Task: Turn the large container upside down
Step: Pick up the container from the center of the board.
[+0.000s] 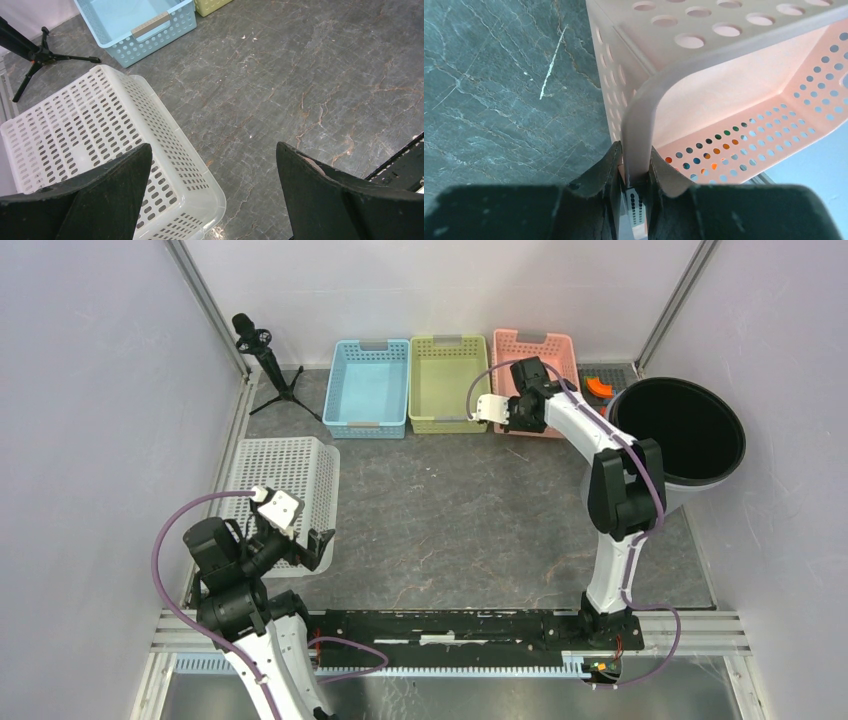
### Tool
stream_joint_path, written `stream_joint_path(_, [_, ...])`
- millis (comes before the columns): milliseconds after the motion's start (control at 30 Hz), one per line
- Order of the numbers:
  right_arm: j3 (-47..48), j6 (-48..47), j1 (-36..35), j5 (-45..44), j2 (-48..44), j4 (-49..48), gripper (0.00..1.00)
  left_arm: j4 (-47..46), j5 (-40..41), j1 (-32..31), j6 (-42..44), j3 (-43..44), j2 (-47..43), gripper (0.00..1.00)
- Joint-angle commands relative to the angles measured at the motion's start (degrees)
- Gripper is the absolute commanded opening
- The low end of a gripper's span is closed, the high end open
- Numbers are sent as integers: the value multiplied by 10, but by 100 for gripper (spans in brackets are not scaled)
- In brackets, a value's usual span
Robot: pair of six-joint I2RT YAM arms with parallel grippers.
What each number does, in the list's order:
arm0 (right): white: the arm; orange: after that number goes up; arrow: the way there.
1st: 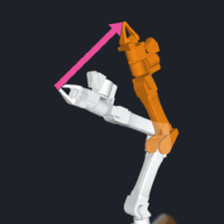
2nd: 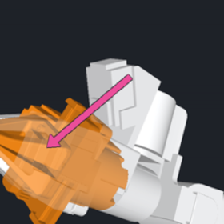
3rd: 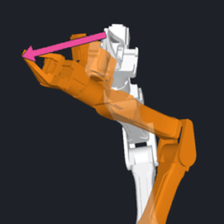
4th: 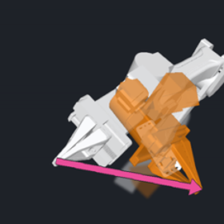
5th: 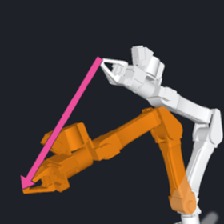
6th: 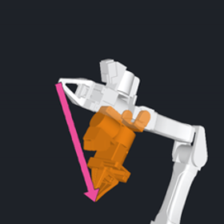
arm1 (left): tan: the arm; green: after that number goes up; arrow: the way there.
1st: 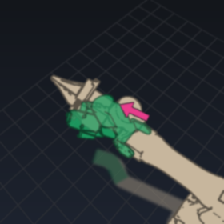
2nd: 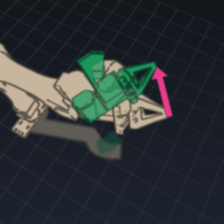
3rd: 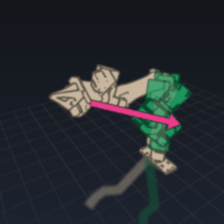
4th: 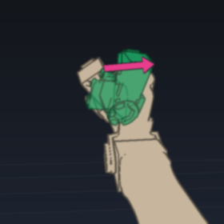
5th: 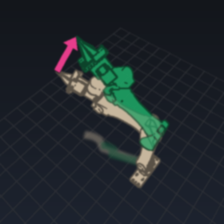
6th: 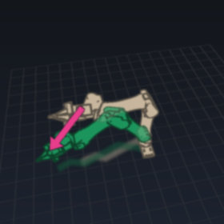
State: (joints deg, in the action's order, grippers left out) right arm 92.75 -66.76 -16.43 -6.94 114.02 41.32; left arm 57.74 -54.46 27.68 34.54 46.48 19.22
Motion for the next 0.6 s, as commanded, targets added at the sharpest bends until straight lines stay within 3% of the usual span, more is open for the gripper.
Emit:
stream_joint_path(0, [10,-10,0,49,-76,-25,0,-15,-8,7,13,-3,-7,100])
stream_joint_path(233, [17,1,0,68,-129,-41,0,-15,-8,7,12,-3,-8,100])
stream_joint_path(467, [10,37,0,154,-204,-37,0,-15,-9,8,12,-3,-10,100])
stream_joint_path(567, [-2,69,0,230,-250,-28,0,-15,-9,9,12,-3,-10,100])
